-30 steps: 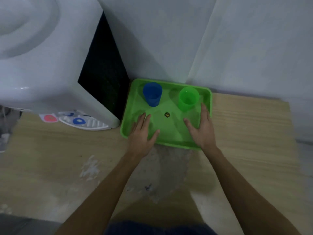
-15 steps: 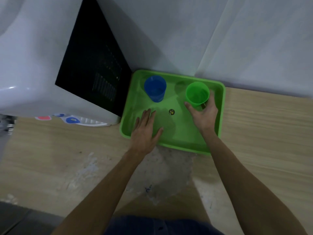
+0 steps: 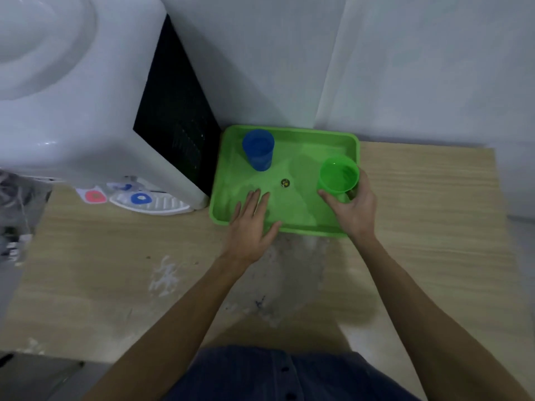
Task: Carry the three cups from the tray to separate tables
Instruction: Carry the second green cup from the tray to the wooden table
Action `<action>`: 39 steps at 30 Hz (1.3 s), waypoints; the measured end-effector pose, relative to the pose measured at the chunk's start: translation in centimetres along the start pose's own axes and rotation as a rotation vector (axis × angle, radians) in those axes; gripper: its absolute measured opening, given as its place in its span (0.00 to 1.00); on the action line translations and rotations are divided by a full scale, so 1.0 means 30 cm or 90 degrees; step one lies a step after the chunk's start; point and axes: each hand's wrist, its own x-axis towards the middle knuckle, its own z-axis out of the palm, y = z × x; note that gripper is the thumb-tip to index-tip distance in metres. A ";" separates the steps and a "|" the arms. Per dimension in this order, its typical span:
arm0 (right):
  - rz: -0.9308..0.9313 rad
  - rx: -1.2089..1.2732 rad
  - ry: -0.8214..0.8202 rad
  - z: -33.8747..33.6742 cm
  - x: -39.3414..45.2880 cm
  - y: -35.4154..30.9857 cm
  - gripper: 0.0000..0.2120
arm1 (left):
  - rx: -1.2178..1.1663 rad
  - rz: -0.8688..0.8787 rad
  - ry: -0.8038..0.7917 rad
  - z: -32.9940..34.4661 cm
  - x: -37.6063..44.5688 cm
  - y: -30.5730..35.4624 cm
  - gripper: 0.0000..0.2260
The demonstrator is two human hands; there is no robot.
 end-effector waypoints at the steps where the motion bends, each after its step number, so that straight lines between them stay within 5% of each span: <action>1: -0.007 -0.001 0.013 -0.024 -0.042 -0.012 0.44 | 0.005 0.018 0.000 -0.007 -0.026 0.009 0.33; 20: 0.009 -0.023 0.314 -0.566 -1.007 0.001 0.35 | -0.003 0.385 -0.061 0.050 -0.456 0.383 0.34; 39: 0.177 -0.069 0.710 -1.479 -1.692 0.450 0.35 | 0.034 0.764 -0.256 0.635 -0.713 1.593 0.35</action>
